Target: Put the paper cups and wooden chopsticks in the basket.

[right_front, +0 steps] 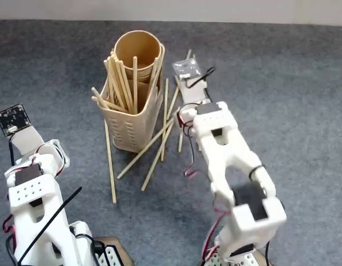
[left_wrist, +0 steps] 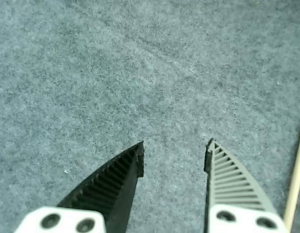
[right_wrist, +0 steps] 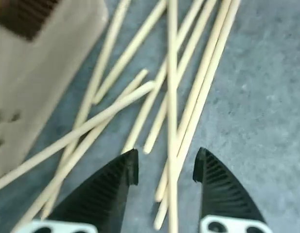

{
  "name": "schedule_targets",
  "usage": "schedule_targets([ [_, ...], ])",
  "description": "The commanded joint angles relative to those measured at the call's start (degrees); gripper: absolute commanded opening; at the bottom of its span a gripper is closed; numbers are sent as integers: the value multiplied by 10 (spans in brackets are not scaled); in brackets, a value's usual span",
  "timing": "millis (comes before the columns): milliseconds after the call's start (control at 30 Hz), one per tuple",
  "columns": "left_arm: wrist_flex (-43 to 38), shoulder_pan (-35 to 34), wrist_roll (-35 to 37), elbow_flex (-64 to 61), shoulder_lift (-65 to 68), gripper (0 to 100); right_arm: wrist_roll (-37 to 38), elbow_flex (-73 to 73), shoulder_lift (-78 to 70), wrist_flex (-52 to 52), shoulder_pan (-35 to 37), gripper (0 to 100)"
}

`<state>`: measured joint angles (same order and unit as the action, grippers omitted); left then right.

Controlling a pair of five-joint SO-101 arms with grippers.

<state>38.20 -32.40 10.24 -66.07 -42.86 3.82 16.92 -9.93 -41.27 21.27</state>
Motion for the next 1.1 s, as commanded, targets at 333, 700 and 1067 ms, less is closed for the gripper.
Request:
schedule_targets([
  [333,-6,11,3,2,-7,210,36,-116,-121,33,-51,190],
  [700,-6,11,3,2,-7,210,37,-135,-172,14,-54,0],
  [1067,-6,11,3,2,-7,210,-11,-168,8,-60,-51,5],
])
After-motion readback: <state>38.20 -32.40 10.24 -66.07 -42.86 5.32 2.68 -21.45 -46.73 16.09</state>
